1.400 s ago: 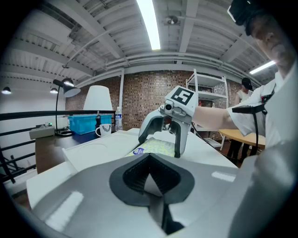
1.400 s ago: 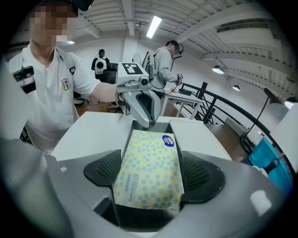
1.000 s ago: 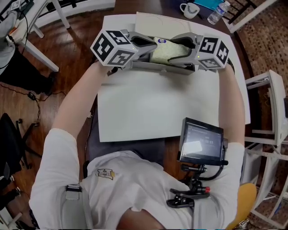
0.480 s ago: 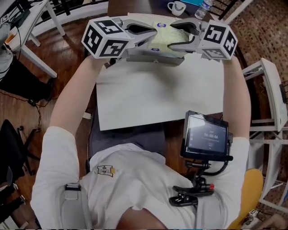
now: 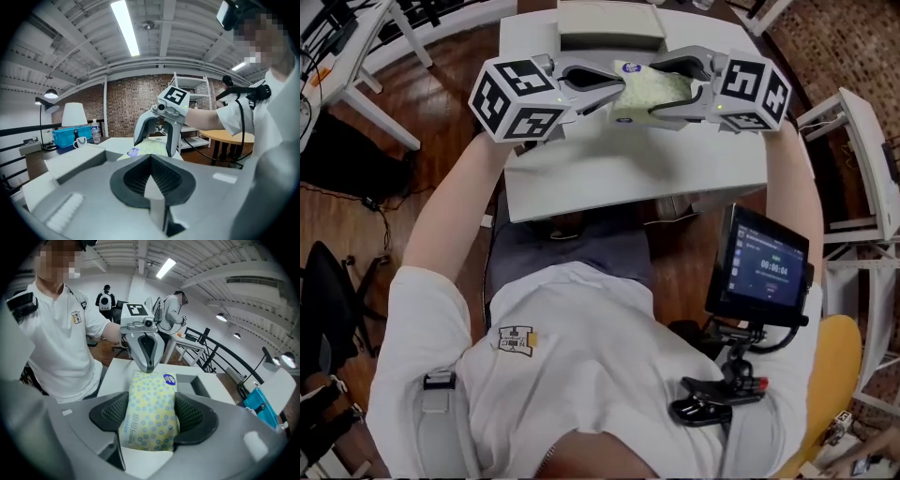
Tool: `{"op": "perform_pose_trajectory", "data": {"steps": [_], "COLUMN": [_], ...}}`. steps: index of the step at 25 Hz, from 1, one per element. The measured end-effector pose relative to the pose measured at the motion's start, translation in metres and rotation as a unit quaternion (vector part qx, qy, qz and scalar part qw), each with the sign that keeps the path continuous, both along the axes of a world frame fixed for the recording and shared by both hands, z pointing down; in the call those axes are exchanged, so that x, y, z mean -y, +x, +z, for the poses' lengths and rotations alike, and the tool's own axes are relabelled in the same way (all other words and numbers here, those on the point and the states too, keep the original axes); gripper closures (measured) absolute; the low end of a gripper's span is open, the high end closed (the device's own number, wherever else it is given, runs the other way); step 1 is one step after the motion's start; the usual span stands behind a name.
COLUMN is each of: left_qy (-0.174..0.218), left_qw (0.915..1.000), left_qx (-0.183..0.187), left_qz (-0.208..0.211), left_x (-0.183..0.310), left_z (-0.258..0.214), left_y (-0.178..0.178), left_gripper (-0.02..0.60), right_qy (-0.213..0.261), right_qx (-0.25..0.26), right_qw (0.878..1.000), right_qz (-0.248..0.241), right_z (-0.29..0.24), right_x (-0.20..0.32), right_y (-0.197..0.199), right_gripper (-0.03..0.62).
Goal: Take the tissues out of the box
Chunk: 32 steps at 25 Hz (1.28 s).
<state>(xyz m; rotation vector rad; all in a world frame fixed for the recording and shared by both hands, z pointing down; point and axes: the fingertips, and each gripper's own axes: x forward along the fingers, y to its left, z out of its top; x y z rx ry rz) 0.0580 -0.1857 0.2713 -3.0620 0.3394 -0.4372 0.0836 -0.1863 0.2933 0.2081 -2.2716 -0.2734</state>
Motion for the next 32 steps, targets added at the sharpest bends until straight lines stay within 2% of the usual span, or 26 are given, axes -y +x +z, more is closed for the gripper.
{"op": "perform_pose_trajectory", "data": {"steps": [5,11,13,16,19,22,24,28,32], "left_qy": [-0.025,-0.049,-0.058,-0.056,-0.042,-0.036,-0.029,-0.012,-0.002], "left_qw": [0.9996,0.9987,0.9983,0.9982,0.9969,0.9960,0.9975,0.9993,0.9977], "left_qx": [0.013,0.011,0.001,-0.018,-0.056,-0.076,-0.062,0.003,0.021], "left_qz": [0.004,-0.001,-0.004,-0.015,-0.035,-0.031,-0.015,0.034,0.065], "left_x": [-0.012,-0.026,-0.028,-0.024,-0.027,-0.047,-0.064,-0.096,-0.111], "left_z": [0.032,0.055,0.059,0.055,0.046,0.047,0.057,0.086,0.092], "left_y": [-0.009,-0.017,-0.017,-0.024,-0.044,-0.059,-0.061,-0.050,-0.037], "left_gripper": [0.583,0.583,0.583,0.583,0.583,0.583,0.583,0.583,0.583], "right_qy": [-0.028,-0.054,-0.062,-0.057,-0.024,0.012,0.027,0.016,-0.012], "right_qx": [-0.007,-0.007,0.000,0.032,0.129,0.249,0.290,0.310,0.308], "right_qw": [1.000,0.998,0.998,0.998,0.991,0.966,0.954,0.947,0.948], "right_qz": [-0.008,-0.024,-0.025,-0.013,0.024,0.065,0.075,0.082,0.085], "right_z": [0.032,0.055,0.059,0.053,0.024,0.000,-0.002,0.017,0.046], "right_x": [-0.012,-0.027,-0.030,-0.029,-0.033,-0.059,-0.083,-0.113,-0.126], "right_y": [-0.009,-0.017,-0.019,-0.018,-0.008,0.009,0.011,-0.002,-0.022], "right_gripper": [0.279,0.278,0.260,0.240,0.244,0.325,0.371,0.451,0.542]}}
